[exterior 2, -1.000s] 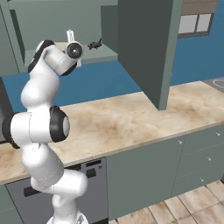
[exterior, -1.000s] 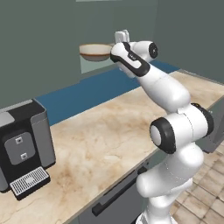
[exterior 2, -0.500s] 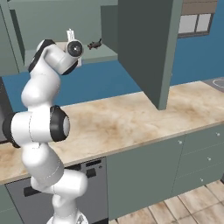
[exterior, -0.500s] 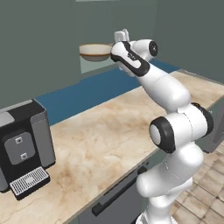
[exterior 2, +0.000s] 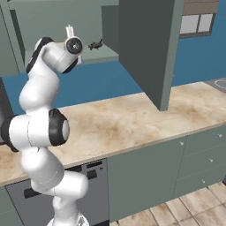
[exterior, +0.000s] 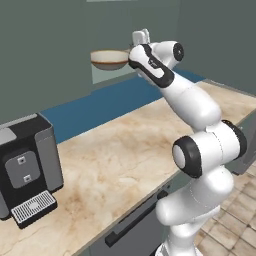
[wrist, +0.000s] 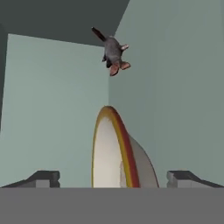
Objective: Pick the mug and place it in the sink. Pick the bowl and place it in the open cabinet and then close the cabinet.
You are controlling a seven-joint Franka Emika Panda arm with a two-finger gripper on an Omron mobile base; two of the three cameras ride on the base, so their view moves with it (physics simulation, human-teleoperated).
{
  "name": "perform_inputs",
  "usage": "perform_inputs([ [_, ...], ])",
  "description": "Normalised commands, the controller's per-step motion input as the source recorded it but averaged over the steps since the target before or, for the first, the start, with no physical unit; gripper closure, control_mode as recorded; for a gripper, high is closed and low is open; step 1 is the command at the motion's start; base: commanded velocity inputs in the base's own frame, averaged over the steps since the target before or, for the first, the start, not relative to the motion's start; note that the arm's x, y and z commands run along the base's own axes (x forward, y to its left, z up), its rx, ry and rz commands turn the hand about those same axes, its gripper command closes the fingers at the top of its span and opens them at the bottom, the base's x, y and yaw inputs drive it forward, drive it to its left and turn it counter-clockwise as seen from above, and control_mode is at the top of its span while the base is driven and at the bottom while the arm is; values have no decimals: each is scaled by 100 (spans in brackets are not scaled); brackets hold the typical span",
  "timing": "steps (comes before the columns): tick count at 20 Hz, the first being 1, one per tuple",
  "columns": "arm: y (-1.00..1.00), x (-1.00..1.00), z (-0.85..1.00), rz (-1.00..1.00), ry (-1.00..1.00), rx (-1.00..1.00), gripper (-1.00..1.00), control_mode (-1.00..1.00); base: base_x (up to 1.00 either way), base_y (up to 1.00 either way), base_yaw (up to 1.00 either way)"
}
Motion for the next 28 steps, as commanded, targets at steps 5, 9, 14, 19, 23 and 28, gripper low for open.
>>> perform_inputs([
  [5,-13,-71,18,-1,0,11,-100,-100,0,0,0],
  [9,-7,-100,-19,-5,0,8,-100,-100,0,0,0],
  [14,-16,-100,-52,-11,-1,9,-100,-100,0,0,0],
  [19,-34,-100,-12,-7,1,11,-100,-100,0,0,0],
  [23,-15,-100,3,-5,0,5,-100,-100,0,0,0],
  [28,-16,-81,14,-5,4,8,-100,-100,0,0,0],
])
